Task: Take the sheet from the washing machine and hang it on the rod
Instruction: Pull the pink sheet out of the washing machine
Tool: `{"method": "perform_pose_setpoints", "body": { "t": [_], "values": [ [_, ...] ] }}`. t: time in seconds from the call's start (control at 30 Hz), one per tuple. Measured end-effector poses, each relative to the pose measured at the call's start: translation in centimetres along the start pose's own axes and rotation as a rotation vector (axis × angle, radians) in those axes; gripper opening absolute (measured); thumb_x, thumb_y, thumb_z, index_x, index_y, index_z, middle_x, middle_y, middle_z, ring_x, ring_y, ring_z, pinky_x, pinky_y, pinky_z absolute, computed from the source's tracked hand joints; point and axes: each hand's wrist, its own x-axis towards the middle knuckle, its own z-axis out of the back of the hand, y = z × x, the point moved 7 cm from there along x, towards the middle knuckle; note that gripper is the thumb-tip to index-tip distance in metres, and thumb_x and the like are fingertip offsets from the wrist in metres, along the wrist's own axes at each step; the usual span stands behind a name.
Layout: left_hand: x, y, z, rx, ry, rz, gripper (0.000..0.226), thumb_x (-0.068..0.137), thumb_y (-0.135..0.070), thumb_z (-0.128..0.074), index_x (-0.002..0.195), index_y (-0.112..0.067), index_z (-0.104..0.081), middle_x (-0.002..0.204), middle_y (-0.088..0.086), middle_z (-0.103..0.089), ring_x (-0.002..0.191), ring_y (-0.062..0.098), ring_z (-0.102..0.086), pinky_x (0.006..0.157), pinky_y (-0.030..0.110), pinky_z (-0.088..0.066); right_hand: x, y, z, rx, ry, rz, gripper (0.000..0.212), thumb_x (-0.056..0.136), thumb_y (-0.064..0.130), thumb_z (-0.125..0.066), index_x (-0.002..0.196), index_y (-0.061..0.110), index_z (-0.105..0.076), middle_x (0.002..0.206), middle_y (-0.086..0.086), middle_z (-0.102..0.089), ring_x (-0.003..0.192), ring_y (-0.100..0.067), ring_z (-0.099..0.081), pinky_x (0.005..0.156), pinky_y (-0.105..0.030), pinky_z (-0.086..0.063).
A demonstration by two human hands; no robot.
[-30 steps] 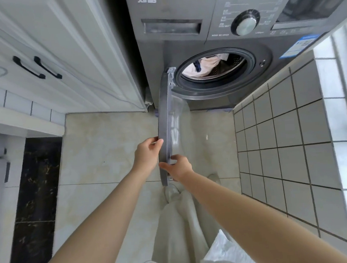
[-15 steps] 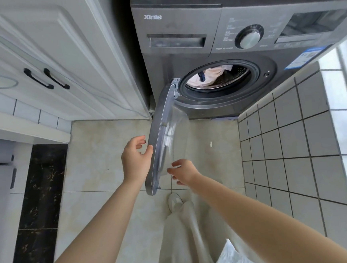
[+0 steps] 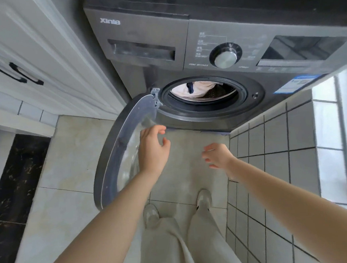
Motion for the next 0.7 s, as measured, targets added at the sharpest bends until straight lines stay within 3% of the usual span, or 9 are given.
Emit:
{"method": "perform_pose_setpoints", "body": {
  "t": [0.07, 0.17, 0.3, 0.4, 0.57, 0.7],
  "values": [
    [1.0, -0.2, -3.2, 0.003, 0.022, 0.012, 0.029, 0.073, 0.002, -0.062, 0.099, -0.010, -0.065, 0.095, 0.001, -0.066, 0.098, 0.026, -0.054, 0.085, 0.029, -0.042, 2.4, 0.7, 2.1, -0.018, -0.011, 0.017, 0.037, 0.090, 0.006, -0.057, 0.126, 0.001, -0.056, 0.091, -0.011, -0.058, 0.081, -0.025, -0.061, 0.081, -0.033, -0.056],
    [2.9, -0.1, -8.0, 0.042, 0.082, -0.003, 0.031, 0.074, 0.002, -0.061, 0.103, -0.008, -0.065, 0.097, 0.006, -0.066, 0.100, 0.029, -0.055, 0.086, 0.034, -0.043, 6.2, 2.8, 4.5, -0.203, -0.087, 0.145, 0.034, 0.085, 0.008, -0.056, 0.118, 0.001, -0.061, 0.099, -0.016, -0.065, 0.099, -0.036, -0.065, 0.092, -0.047, -0.053],
    [6.5, 1.1, -14.3, 0.194, 0.199, -0.050, 0.034, 0.080, -0.005, -0.059, 0.113, -0.011, -0.063, 0.111, 0.006, -0.064, 0.111, 0.027, -0.051, 0.090, 0.036, -0.043, 11.9, 5.7, 5.2, -0.302, -0.143, 0.280, 0.035, 0.084, 0.016, -0.059, 0.118, 0.009, -0.064, 0.096, -0.006, -0.062, 0.090, -0.027, -0.059, 0.084, -0.031, -0.049],
    [9.7, 2.3, -18.4, 0.280, 0.238, -0.121, 0.035, 0.083, -0.008, -0.057, 0.118, -0.011, -0.060, 0.118, 0.006, -0.061, 0.115, 0.026, -0.048, 0.093, 0.038, -0.043, 16.2, 8.0, 5.4, -0.371, -0.194, 0.395, 0.038, 0.089, 0.019, -0.059, 0.126, 0.011, -0.059, 0.116, -0.006, -0.066, 0.110, -0.025, -0.059, 0.085, -0.022, -0.041],
    [14.6, 5.2, -24.3, 0.379, 0.229, -0.204, 0.038, 0.087, -0.011, -0.056, 0.125, -0.009, -0.056, 0.125, 0.007, -0.055, 0.123, 0.025, -0.042, 0.092, 0.038, -0.043, 23.5, 11.8, 5.9, -0.447, -0.306, 0.590, 0.039, 0.089, 0.019, -0.059, 0.125, 0.006, -0.055, 0.120, -0.011, -0.063, 0.112, -0.028, -0.057, 0.086, -0.026, -0.041],
    [18.0, 6.7, -28.2, 0.540, 0.188, -0.321, 0.044, 0.087, -0.005, -0.055, 0.131, -0.008, -0.050, 0.143, 0.007, -0.043, 0.136, 0.026, -0.030, 0.108, 0.035, -0.031, 28.0, 14.6, 6.3, -0.648, -0.427, 0.729, 0.045, 0.091, 0.021, -0.058, 0.132, 0.004, -0.046, 0.131, -0.018, -0.051, 0.120, -0.034, -0.049, 0.092, -0.030, -0.040]
  ]
}}
